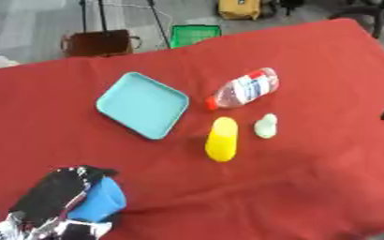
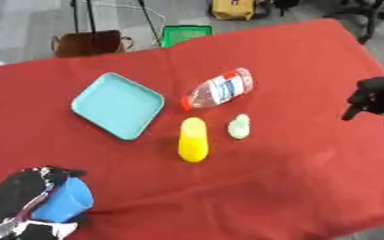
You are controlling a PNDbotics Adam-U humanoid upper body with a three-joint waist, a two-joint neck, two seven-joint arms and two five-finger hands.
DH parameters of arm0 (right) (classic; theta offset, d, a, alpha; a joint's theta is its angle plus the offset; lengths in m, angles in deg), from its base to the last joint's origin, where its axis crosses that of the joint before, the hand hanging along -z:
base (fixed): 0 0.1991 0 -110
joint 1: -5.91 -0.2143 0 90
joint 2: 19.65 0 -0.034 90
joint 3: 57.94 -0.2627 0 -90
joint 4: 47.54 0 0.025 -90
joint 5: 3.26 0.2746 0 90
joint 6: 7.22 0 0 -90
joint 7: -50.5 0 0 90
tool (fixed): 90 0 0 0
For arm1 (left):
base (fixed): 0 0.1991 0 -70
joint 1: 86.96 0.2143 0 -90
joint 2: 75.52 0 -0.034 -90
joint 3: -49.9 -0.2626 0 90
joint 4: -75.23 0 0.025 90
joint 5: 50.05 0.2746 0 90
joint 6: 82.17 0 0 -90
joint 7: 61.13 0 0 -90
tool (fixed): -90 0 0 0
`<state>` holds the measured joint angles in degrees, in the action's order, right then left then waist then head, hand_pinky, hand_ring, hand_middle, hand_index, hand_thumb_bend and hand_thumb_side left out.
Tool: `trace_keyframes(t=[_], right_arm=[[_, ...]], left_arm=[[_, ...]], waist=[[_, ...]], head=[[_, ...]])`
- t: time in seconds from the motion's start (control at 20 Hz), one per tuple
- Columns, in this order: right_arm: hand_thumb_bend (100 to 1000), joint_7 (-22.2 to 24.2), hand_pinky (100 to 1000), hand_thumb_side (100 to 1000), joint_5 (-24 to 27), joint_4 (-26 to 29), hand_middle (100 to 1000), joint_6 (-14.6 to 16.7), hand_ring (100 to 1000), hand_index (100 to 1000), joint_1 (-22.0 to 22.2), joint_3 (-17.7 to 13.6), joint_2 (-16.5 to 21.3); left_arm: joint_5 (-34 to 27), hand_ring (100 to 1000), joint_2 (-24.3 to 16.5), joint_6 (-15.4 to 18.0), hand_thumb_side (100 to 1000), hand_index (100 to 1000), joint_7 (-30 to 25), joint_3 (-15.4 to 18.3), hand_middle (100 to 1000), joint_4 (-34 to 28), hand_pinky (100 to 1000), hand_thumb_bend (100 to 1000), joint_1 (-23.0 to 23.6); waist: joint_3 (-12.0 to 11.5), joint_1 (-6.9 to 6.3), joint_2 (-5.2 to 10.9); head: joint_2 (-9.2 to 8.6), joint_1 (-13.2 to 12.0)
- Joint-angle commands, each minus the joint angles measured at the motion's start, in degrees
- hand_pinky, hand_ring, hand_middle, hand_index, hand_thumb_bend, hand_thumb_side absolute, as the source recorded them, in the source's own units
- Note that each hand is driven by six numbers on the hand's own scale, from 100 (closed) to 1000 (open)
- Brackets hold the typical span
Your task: Pick up objects on the table and place them in the box.
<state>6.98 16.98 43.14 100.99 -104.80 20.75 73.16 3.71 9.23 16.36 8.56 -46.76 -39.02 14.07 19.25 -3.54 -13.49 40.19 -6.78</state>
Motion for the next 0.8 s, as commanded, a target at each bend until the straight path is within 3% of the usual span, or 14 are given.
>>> trace_keyframes(t=[0.05,0.3,0.55,0.7,0.8], right_arm=[[100,5.5,576,659,-0.2,0.4,628,5.4,574,811,-0.7,-0.5,1.1],[100,5.5,576,659,-0.4,0.3,628,5.5,574,811,-0.4,-0.6,1.3],[100,5.5,577,659,-0.3,0.1,628,5.6,574,811,-0.3,-0.8,1.5],[100,5.5,576,659,-0.4,0.1,628,5.5,574,810,-0.2,-0.6,1.4],[100,5.5,576,658,-0.4,0.1,628,5.5,574,810,-0.2,-0.4,1.4]], left_arm=[[-4.1,202,-3.3,1.4,406,842,-2.0,1.3,343,-0.3,442,242,1.2],[-11.3,181,-7.0,4.7,409,837,-0.3,3.6,333,-0.3,406,162,1.2],[-19.0,173,-11.3,7.6,371,837,1.3,7.0,335,-0.3,395,152,-0.7],[-23.5,175,-14.8,6.5,346,837,2.7,9.0,342,-0.3,391,148,-4.1],[-25.8,176,-16.0,4.6,376,839,3.2,9.6,343,-0.3,383,161,-6.2]], waist=[[0.0,0.11,0.84],[-0.3,-0.05,0.98],[-0.6,-0.05,1.20],[-0.5,-0.05,1.41],[-0.2,0.00,1.47]], head=[[-0.05,0.2],[0.22,0.7],[0.35,1.1],[0.46,1.3],[0.37,1.5]])
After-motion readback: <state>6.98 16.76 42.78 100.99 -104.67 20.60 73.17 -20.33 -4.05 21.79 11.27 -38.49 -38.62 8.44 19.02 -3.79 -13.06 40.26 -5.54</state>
